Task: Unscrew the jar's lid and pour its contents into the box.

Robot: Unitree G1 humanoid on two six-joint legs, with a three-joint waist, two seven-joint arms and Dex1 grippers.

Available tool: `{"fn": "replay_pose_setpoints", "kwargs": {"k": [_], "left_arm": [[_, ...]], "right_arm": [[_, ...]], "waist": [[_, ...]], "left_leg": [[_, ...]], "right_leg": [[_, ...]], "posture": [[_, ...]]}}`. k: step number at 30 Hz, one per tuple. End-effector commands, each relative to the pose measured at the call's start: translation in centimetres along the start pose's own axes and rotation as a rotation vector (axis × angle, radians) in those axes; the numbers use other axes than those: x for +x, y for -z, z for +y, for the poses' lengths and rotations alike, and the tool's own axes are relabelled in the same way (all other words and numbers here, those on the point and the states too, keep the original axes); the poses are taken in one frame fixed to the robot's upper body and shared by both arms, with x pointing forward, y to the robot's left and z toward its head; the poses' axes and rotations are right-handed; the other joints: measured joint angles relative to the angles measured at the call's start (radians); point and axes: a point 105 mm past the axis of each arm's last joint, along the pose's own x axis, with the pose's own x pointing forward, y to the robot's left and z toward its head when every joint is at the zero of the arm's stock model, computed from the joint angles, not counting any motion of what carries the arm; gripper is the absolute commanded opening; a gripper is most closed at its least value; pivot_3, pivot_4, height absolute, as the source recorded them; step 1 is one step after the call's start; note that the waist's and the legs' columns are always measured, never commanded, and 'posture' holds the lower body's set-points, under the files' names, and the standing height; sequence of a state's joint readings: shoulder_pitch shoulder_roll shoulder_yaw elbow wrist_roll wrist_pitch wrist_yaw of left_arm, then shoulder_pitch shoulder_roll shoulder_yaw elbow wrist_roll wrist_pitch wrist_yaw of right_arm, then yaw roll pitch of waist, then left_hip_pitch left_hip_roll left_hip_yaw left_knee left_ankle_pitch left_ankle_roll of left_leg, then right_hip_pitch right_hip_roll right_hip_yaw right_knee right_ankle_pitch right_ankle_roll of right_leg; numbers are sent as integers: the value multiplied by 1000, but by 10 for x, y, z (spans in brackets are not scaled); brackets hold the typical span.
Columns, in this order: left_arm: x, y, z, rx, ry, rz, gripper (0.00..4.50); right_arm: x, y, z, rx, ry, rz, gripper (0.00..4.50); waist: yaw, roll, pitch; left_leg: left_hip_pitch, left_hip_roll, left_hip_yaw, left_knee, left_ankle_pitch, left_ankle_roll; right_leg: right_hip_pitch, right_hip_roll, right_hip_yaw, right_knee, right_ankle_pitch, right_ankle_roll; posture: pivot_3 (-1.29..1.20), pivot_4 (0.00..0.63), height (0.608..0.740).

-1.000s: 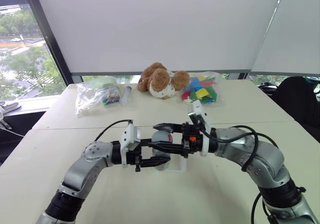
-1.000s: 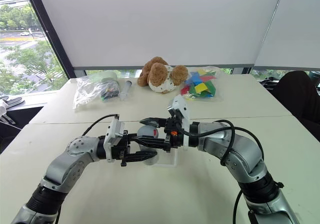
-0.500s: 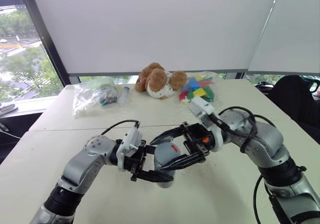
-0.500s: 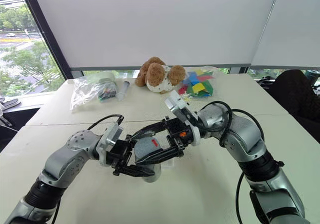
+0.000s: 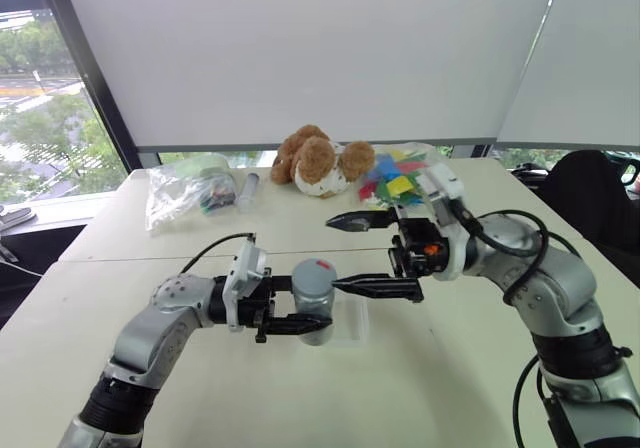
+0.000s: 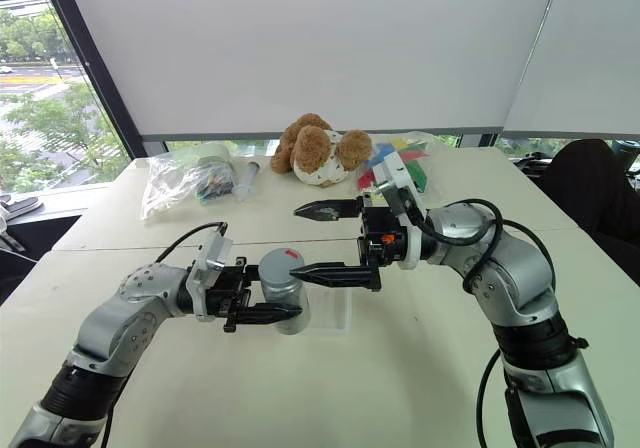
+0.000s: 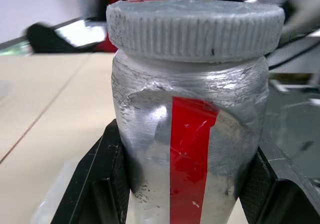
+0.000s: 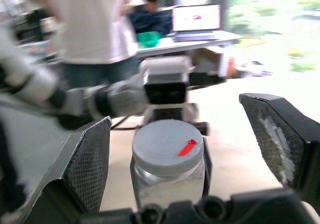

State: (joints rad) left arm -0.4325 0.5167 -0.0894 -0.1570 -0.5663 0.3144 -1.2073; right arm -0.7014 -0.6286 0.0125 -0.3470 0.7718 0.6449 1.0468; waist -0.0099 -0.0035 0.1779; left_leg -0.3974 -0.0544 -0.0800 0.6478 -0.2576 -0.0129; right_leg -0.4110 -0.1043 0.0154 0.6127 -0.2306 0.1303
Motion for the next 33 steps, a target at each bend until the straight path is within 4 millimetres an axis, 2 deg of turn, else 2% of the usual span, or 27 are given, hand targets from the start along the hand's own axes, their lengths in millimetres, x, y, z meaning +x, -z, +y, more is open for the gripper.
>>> {"fn": "replay_pose_setpoints", "kwargs": {"k": [1, 6, 16, 24, 33], "left_arm": [[0, -8, 6, 60, -53, -21, 2102], [11, -8, 7, 61, -47, -37, 2102], [19, -7, -3, 70, -15, -50, 2102], [16, -7, -3, 89, -6, -34, 2102], [13, -6, -4, 88, -7, -31, 2102]], "right_arm": [[7, -8, 9, -32, 10, -23, 4455], [23, 11, 6, 5, 52, 52, 4455], [36, 15, -11, -12, 80, 54, 4455], [28, 22, -18, 18, 79, 59, 4455], [5, 22, -18, 88, 81, 32, 4455]], "waist": [[-1, 0, 0], [-1, 0, 0], [-2, 0, 0], [-2, 0, 0], [-1, 0, 0]], "left_leg": [[0, 0, 0, 0, 0, 0], [0, 0, 0, 0, 0, 0], [0, 0, 0, 0, 0, 0], [0, -1, 0, 0, 0, 0], [0, -1, 0, 0, 0, 0]], "right_leg": [[0, 0, 0, 0, 0, 0], [0, 0, 0, 0, 0, 0], [0, 0, 0, 0, 0, 0], [0, 0, 0, 0, 0, 0], [0, 0, 0, 0, 0, 0]], "posture": [[0, 150, 740], [0, 150, 740], [0, 150, 740], [0, 150, 740], [0, 150, 740]]}}
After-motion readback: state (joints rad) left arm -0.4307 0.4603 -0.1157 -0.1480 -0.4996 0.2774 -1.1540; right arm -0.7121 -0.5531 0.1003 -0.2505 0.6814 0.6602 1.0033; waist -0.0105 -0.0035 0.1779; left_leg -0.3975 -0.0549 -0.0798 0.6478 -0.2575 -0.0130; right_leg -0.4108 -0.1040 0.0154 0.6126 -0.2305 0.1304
